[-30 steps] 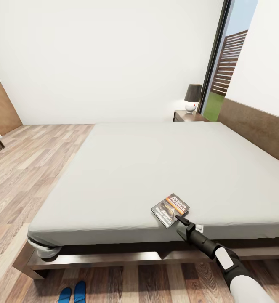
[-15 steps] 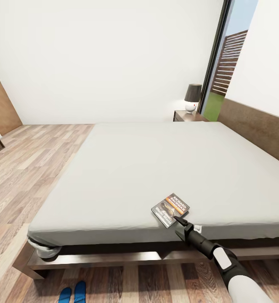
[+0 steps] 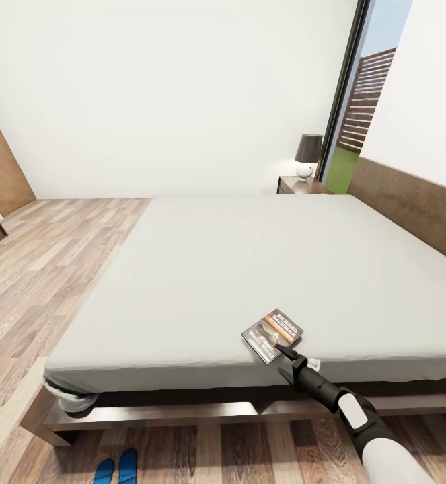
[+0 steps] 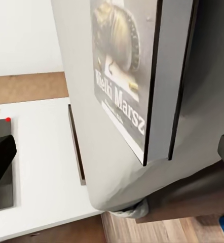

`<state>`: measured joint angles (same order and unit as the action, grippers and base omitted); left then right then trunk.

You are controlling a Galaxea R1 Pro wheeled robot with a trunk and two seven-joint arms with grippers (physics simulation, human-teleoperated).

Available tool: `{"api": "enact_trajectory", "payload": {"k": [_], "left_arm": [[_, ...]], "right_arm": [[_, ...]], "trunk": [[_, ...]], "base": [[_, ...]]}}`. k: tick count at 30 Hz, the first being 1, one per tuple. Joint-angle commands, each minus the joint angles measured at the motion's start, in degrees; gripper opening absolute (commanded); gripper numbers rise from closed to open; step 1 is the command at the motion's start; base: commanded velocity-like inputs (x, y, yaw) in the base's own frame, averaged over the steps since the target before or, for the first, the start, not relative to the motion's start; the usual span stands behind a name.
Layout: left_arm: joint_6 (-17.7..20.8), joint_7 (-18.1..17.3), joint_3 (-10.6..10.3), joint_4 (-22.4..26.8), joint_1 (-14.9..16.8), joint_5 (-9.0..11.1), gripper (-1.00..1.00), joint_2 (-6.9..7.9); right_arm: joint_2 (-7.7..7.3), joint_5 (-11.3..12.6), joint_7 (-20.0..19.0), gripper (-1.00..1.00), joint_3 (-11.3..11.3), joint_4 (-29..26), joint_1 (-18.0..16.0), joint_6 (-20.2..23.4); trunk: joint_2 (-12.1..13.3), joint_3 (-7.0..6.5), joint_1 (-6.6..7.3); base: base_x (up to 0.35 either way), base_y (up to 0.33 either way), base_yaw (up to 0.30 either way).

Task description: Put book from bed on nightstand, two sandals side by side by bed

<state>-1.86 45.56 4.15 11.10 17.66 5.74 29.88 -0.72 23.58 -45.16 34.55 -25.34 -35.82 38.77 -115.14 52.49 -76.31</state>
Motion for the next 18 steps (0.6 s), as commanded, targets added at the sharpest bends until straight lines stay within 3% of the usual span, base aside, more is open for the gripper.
{"api": "enact_trajectory", "payload": {"k": [1,18], "left_arm": [[-0.2,0.1,0.0,0.1,0.0,0.5,1.00,0.00],[-0.2,0.0,0.0,0.1,0.0,0.5,1.00,0.00]], "right_arm": [[0.14,0.1,-0.1,1.00,0.1,0.0,-0.1,0.3],[0.71,0.1,0.0,1.00,-1.2,0.0,-0.4,0.3]], "trunk": [[0.0,0.05,0.01],[0.0,0.05,0.01]], "base": [[0.000,0.000,0.000],[0.000,0.000,0.000]]}}
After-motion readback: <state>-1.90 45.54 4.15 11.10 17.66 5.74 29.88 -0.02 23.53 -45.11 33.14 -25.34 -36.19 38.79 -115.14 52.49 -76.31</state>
